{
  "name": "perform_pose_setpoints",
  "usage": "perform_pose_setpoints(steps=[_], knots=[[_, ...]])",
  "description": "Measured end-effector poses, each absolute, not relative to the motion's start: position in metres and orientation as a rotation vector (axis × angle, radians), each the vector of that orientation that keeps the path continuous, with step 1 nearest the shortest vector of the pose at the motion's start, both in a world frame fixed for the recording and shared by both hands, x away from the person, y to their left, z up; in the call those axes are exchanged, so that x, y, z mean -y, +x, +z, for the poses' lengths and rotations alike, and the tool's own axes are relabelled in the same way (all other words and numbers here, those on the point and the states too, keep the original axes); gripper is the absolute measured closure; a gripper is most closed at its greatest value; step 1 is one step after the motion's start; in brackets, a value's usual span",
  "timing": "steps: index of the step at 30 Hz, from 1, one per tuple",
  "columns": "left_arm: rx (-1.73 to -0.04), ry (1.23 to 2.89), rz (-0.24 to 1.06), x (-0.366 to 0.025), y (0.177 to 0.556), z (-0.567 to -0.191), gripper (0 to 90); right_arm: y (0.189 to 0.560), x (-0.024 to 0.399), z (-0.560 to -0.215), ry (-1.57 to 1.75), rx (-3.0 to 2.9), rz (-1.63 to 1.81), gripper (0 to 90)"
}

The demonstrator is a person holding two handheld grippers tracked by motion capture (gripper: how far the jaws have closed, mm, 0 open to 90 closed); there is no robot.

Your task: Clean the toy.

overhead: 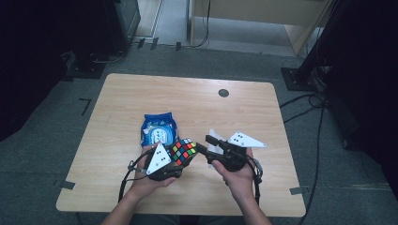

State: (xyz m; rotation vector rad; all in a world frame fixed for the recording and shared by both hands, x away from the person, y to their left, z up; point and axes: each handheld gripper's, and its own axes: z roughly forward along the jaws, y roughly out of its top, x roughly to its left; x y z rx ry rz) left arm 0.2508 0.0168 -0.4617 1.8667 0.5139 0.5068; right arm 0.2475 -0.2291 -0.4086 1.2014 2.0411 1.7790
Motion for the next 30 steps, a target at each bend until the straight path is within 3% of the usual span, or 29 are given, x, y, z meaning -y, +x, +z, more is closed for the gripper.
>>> perform_pose_setpoints(steps=[13,30], knots=[[-0.487,1.854,0.545,-0.012,0.244,-0.46,34.1,0.248,0.203,-0.429,1.374,-2.131,1.727,31.6],[-0.453,1.841,0.54,-0.008,0.241,-0.459,32.9,0.254,0.207,-0.439,1.529,-2.161,1.84,34.5]])
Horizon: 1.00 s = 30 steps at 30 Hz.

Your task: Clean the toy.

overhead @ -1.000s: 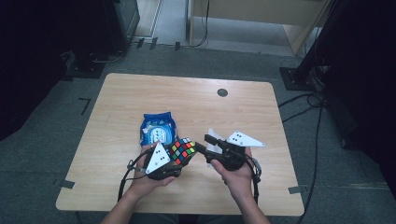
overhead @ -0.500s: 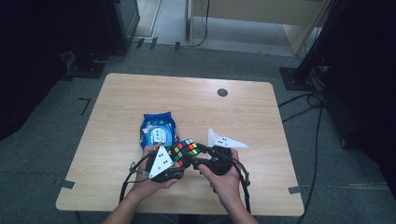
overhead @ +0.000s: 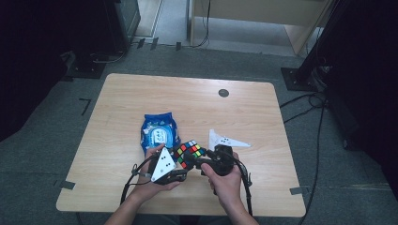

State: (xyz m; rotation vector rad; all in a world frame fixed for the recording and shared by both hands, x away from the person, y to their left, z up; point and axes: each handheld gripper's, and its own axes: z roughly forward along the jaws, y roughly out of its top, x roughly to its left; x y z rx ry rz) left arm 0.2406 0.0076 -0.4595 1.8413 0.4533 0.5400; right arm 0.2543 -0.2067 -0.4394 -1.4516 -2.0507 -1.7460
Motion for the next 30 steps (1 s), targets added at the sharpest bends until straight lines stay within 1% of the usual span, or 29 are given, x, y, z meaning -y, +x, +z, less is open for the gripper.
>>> perform_pose_setpoints(steps=[4,7,11,15,18,22,27,30], knots=[[-0.434,1.854,0.532,-0.011,0.242,-0.461,31.8,0.257,0.219,-0.432,-1.469,2.004,-1.795,34.5],[-0.389,1.871,0.57,-0.012,0.241,-0.462,31.5,0.259,0.227,-0.425,-1.445,1.989,-1.791,34.4],[-0.369,1.896,0.633,-0.013,0.241,-0.465,33.9,0.261,0.232,-0.42,-1.421,2.025,-1.753,34.4],[-0.375,1.886,0.645,-0.012,0.241,-0.464,34.0,0.262,0.231,-0.419,-1.393,2.063,-1.702,34.4],[-0.358,1.916,0.682,-0.01,0.239,-0.466,33.0,0.261,0.226,-0.419,-1.367,2.094,-1.67,34.3],[-0.37,1.918,0.713,-0.006,0.237,-0.466,28.4,0.26,0.222,-0.417,-1.339,2.152,-1.651,34.4],[-0.38,1.915,0.737,-0.003,0.236,-0.464,24.9,0.26,0.223,-0.416,-1.335,2.156,-1.654,34.3],[-0.381,1.914,0.73,-0.001,0.235,-0.464,22.0,0.26,0.222,-0.417,-1.337,2.16,-1.642,34.2]])
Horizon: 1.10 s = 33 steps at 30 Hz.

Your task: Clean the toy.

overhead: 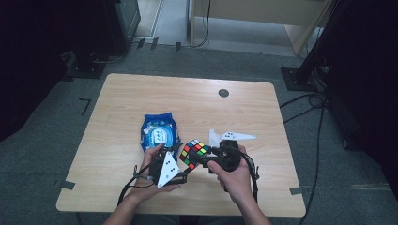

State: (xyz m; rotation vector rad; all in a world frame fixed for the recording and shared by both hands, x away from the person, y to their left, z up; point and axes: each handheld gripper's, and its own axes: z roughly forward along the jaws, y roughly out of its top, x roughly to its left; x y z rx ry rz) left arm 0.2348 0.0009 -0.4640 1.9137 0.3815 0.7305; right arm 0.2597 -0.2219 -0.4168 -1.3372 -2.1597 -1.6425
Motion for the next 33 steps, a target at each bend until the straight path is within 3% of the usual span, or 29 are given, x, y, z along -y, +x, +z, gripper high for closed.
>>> perform_pose_setpoints(steps=[10,16,33], knots=[[-0.348,1.881,0.721,0.004,0.23,-0.461,19.7,0.257,0.209,-0.421,-1.317,2.203,-1.572,34.4],[-0.329,1.913,0.754,0.006,0.227,-0.462,26.9,0.259,0.21,-0.423,-1.348,2.201,-1.56,34.3],[-0.346,1.864,0.702,-0.002,0.229,-0.459,34.1,0.265,0.217,-0.424,-1.268,2.123,-1.503,33.4]])
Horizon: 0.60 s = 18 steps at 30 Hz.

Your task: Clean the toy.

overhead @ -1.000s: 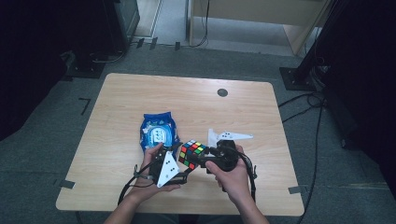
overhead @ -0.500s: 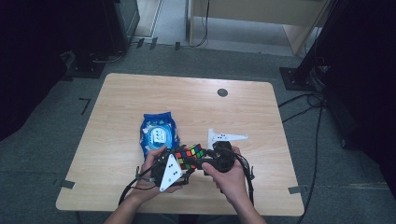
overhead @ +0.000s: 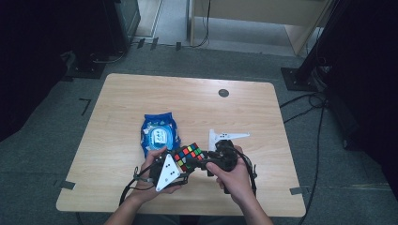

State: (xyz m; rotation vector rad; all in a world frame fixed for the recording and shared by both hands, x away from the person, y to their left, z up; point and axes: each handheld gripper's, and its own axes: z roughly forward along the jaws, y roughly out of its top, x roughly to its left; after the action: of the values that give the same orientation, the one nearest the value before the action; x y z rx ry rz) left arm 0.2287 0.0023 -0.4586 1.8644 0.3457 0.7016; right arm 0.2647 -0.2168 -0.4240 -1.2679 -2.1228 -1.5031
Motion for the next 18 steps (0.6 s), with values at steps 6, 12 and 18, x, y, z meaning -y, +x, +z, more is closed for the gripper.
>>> perform_pose_setpoints(steps=[6,12,18], knots=[[-0.421,1.852,0.694,-0.013,0.238,-0.458,34.1,0.266,0.231,-0.412,-1.252,2.127,-1.592,36.5],[-0.5,1.826,0.666,-0.026,0.248,-0.457,34.1,0.27,0.25,-0.411,-1.347,2.205,-1.66,38.7],[-0.504,1.831,0.666,-0.027,0.25,-0.458,34.1,0.284,0.254,-0.449,-1.538,2.651,-1.461,43.9]])
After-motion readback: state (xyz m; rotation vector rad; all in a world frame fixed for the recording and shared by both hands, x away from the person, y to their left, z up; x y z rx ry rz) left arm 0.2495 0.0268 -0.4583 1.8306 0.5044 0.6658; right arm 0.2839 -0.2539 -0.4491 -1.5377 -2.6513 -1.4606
